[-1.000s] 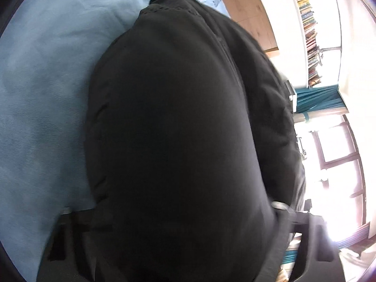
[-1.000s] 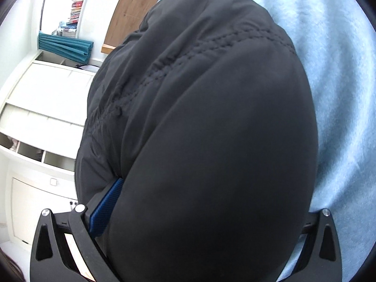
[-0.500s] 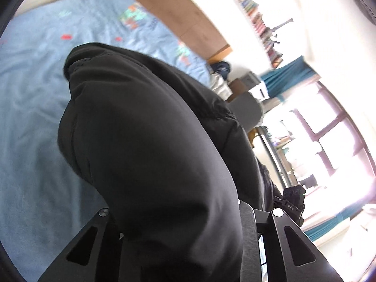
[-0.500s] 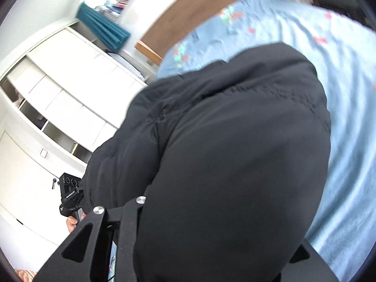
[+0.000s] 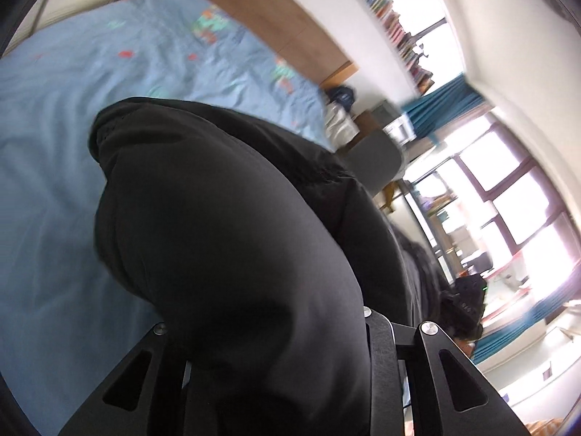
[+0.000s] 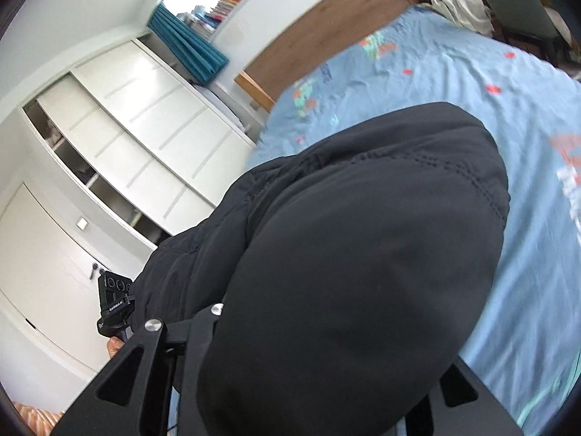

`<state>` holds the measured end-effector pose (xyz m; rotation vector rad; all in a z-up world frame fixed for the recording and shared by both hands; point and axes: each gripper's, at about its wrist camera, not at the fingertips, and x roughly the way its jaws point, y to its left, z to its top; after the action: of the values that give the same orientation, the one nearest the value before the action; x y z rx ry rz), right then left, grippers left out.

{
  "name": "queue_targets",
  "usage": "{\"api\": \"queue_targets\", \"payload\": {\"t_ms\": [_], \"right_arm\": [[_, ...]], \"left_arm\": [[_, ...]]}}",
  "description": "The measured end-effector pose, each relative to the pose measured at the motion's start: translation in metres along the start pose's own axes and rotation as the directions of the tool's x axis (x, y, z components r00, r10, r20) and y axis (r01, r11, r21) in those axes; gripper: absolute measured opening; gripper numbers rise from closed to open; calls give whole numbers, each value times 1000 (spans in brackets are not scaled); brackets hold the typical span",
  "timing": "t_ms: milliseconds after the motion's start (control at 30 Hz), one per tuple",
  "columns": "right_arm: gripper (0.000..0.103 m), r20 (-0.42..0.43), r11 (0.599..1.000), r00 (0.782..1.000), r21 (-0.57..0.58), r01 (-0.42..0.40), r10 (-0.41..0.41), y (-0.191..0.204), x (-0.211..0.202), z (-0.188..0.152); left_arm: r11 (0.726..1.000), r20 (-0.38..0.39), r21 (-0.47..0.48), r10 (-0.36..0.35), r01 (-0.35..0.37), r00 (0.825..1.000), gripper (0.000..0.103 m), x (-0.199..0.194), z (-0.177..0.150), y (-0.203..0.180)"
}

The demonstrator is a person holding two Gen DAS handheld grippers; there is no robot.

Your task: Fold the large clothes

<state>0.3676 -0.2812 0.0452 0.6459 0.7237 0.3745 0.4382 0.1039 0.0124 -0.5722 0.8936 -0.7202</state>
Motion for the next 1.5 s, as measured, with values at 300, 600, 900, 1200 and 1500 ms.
{"api": "queue_targets", "payload": {"t_ms": [300, 600, 900, 1200, 1500], "right_arm": [[57, -94, 973, 976, 107, 206, -197, -51, -1, -57], [76, -72, 941, 958, 181, 286, -278, -84, -44, -72], [77, 35, 917, 919, 100, 387, -392, -48, -111, -66], [77, 94, 881, 880, -55, 471, -465, 35, -147, -84], [77, 117, 817, 835, -169, 551, -538, 92, -157, -138]], "left_arm": [[974, -80, -119, 185, -194, 979, 51, -10, -47, 48], [943, -60, -197, 260, -267, 964, 65, -62, -58, 75], [907, 82, -186, 397, -377, 914, 69, -126, -57, 44], [877, 182, -64, 479, -476, 859, 76, -153, -91, -30], [806, 229, 79, 558, -587, 798, 76, -148, -146, -81]]}}
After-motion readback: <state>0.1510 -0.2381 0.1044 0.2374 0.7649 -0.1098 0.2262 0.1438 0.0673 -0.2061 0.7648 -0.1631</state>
